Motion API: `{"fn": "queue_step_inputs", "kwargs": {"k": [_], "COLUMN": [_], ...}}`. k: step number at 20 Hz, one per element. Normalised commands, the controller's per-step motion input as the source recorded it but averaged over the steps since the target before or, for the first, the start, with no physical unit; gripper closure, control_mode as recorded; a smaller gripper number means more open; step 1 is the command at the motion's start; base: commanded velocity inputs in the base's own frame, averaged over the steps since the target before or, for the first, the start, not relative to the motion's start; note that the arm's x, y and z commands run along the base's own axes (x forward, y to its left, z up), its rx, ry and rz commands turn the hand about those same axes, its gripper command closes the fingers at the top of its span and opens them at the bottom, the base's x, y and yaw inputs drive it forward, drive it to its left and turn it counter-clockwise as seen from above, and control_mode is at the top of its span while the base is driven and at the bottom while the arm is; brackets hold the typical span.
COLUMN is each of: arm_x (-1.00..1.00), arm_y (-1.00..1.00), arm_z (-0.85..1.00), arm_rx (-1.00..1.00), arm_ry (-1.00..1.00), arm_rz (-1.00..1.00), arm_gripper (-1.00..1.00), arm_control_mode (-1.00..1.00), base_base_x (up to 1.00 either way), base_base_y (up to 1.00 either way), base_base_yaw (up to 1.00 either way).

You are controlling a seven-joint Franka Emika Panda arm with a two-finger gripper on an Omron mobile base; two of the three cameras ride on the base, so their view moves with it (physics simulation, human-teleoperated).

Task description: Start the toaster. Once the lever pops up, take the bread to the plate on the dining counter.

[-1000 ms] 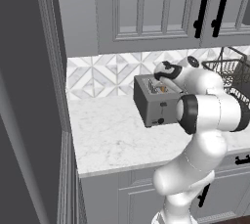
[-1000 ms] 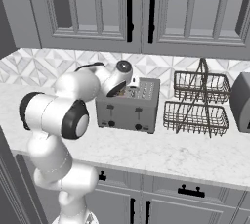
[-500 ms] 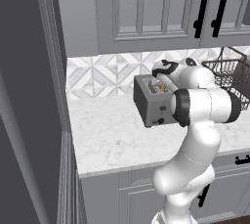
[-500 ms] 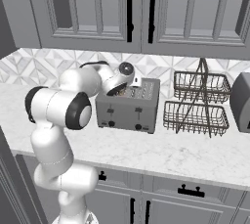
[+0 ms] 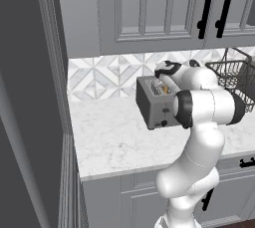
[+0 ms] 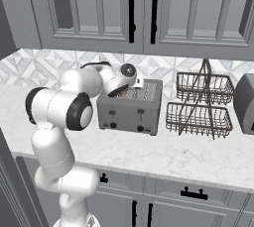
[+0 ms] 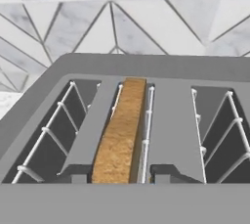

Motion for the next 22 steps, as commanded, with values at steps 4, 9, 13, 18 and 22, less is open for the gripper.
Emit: {"fn": "queue_step_inputs", "kwargs": {"k": [4,9,13,18,22], "arm_x": [-0.10,-0.15,-0.18,-0.32,-0.22], "arm_y": [0.05,0.00,0.00,0.00,0.00], "arm_z": [0.01,0.23,0.49,0.71,0.91], "arm_rx": [0.00,0.00,0.02,0.02,0.05], "arm_ry": [-0.13,-0.19,-0.12,-0.03,-0.01], "arm_rz": [0.00,0.00,-0.01,-0.03,-0.01], "arm_gripper": [1.00,1.00,1.00,1.00,1.00], "arm_control_mode": [-1.00,-1.00,-1.00,-1.00,-1.00], "base_base_x": [0.00,0.00,0.00,0.00,0.00], "base_base_y": [0.00,0.00,0.00,0.00,0.00], "base_base_yaw": [0.00,0.00,0.00,0.00,0.00]}}
